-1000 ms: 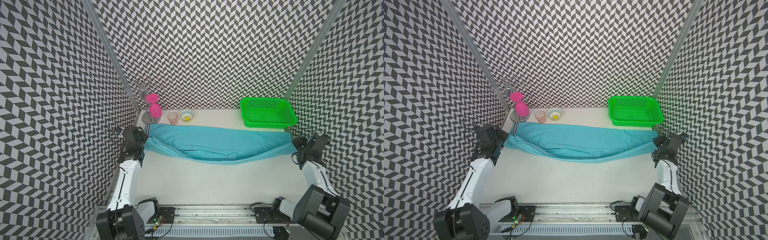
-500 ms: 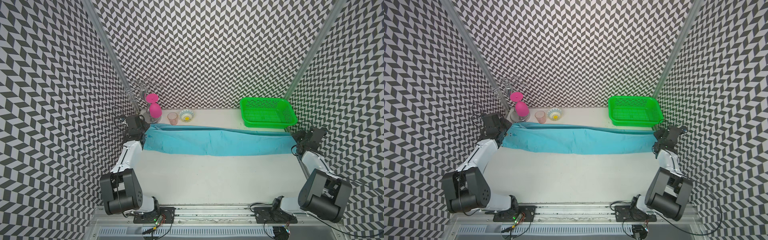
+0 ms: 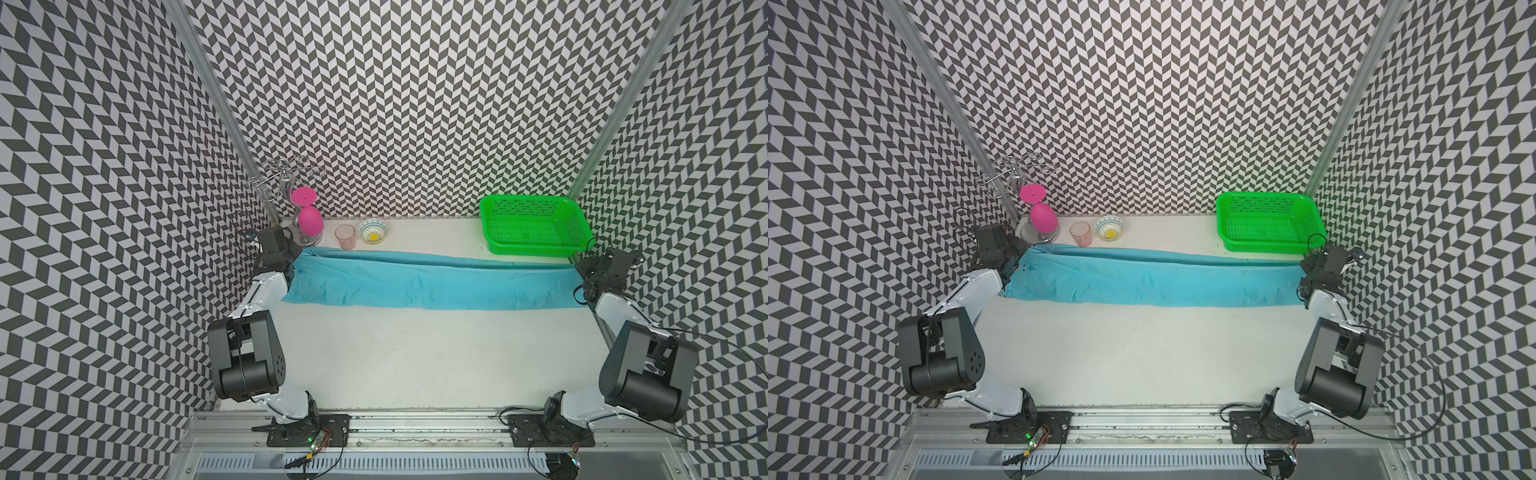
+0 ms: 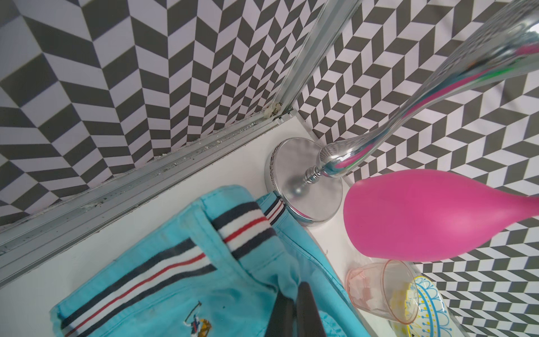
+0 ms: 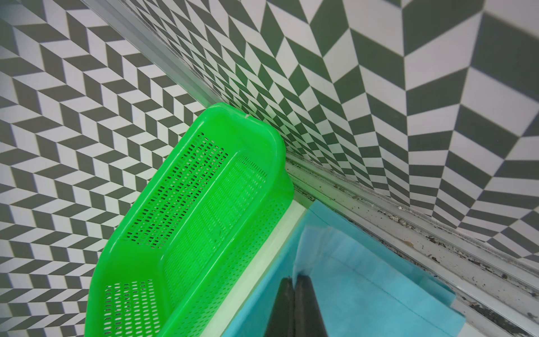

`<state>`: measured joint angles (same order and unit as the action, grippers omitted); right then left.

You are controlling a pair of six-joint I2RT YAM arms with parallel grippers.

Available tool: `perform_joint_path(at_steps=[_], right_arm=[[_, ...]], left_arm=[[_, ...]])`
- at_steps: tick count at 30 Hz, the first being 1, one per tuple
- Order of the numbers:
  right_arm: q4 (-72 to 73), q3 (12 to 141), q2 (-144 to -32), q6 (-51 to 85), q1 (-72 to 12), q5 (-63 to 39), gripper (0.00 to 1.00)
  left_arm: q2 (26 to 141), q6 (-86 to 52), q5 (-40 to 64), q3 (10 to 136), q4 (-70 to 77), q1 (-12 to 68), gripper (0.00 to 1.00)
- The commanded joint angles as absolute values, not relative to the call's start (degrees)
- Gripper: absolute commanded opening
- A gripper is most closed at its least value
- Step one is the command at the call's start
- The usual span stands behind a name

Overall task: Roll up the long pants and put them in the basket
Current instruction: Fold the long pant at the center of the board.

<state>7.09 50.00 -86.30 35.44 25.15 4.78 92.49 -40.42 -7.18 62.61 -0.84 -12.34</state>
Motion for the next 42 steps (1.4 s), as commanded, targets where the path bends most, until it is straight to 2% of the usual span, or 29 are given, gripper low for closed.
perform_joint_path(at_steps=[1, 30, 33, 35, 36, 39, 42], right_arm=[[11.3, 50.8, -87.7, 36.4, 24.8, 7.6, 0.00], [14.1, 54.8, -96.7, 37.0, 22.8, 7.3, 0.00], [14.0, 55.3, -97.3, 37.0, 22.5, 7.1, 0.00], [14.0, 55.4, -97.4, 36.8, 22.4, 6.3, 0.06], [14.0, 55.5, -97.3, 36.7, 22.4, 5.6, 0.12], [12.4, 56.3, -96.7, 36.3, 22.5, 3.9, 0.39], [11.4, 56.4, -95.0, 35.8, 22.4, 2.3, 0.52]], left_arm=[[94.4, -40.4, -8.6, 64.3, 3.3, -12.3, 0.00], [105.8, -40.3, -8.4, 68.4, 7.6, -10.8, 0.00], [106.8, -40.3, -7.9, 68.9, 7.9, -10.6, 0.09], [107.3, -40.0, -7.8, 69.4, 7.9, -10.2, 0.19], [107.4, -39.7, -7.9, 69.7, 7.8, -9.9, 0.25], [106.7, -39.3, -9.0, 70.1, 6.6, -9.3, 0.39], [104.6, -39.1, -9.8, 69.5, 6.2, -8.9, 0.49]])
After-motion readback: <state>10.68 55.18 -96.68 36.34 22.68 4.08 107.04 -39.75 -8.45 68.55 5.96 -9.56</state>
